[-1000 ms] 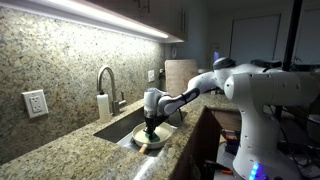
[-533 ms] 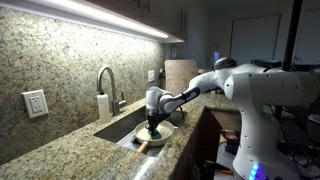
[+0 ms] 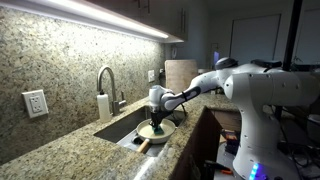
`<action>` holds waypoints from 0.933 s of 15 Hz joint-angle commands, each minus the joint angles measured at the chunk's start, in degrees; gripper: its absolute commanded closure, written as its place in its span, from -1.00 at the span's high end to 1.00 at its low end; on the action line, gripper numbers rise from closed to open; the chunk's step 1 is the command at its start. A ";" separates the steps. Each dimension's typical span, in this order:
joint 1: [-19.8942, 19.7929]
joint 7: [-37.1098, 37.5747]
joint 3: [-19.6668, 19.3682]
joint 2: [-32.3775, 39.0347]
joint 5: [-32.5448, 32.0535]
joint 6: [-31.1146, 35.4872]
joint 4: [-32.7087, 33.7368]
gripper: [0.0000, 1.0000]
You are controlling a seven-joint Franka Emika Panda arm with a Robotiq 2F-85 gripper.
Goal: Turn the faucet to the right then open and close the tap and turn the faucet to the left,pick up the sponge and scrub the pan
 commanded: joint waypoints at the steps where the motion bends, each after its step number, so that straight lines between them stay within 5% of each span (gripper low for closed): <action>1: -1.82 0.28 -0.71 0.00 0.72 -3.01 0.54 -1.00; 14: -6.94 2.92 0.38 0.00 0.06 -6.74 -4.16 -1.00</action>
